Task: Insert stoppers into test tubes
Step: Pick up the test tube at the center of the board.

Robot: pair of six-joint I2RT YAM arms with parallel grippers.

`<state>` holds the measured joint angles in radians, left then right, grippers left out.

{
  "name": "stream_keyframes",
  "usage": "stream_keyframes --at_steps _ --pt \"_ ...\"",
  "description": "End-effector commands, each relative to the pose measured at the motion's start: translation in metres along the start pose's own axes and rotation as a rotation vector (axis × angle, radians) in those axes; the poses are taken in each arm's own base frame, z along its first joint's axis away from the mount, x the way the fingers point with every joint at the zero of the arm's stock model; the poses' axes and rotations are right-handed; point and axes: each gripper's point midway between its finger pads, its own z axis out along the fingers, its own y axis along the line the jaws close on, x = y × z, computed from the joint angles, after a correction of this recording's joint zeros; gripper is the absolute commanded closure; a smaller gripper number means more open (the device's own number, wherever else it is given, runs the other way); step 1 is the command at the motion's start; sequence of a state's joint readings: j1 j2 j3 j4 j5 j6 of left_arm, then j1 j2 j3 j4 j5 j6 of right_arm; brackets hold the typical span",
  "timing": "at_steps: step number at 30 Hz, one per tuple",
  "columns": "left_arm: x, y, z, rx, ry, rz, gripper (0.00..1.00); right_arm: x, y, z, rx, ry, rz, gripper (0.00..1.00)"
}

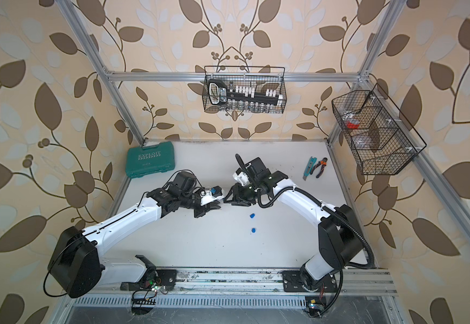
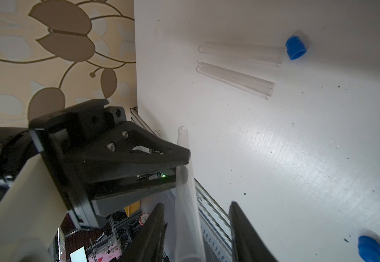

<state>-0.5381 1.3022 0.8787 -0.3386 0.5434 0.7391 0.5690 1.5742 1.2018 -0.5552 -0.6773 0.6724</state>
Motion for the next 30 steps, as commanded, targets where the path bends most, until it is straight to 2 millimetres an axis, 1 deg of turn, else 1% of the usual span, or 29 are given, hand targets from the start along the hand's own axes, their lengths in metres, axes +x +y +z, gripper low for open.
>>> stream_keyframes --at_steps 1,5,21,24,26,27,30 --pt "-0.011 -0.006 -0.006 0.009 -0.045 0.018 0.89 -0.006 0.010 0.001 -0.019 -0.007 -0.017 0.59" --pt "-0.011 -0.006 -0.005 0.011 -0.042 0.018 0.89 -0.006 0.012 0.001 -0.026 -0.005 -0.017 0.65" --pt "-0.010 -0.008 -0.005 0.018 -0.036 0.026 0.89 -0.006 0.014 0.002 -0.043 0.004 -0.016 0.80" --pt "-0.011 -0.007 -0.005 0.016 -0.039 0.027 0.88 -0.005 0.015 0.002 -0.050 0.007 -0.019 0.86" --pt "-0.011 -0.007 -0.006 0.011 -0.039 0.027 0.85 -0.004 0.016 0.002 -0.060 0.010 -0.019 0.89" --pt "-0.011 -0.006 -0.006 0.009 -0.039 0.026 0.83 -0.004 0.017 0.002 -0.066 0.011 -0.019 0.90" --pt "-0.009 -0.005 -0.007 -0.012 -0.036 0.031 0.67 -0.003 0.023 0.000 -0.090 0.013 -0.024 0.94"
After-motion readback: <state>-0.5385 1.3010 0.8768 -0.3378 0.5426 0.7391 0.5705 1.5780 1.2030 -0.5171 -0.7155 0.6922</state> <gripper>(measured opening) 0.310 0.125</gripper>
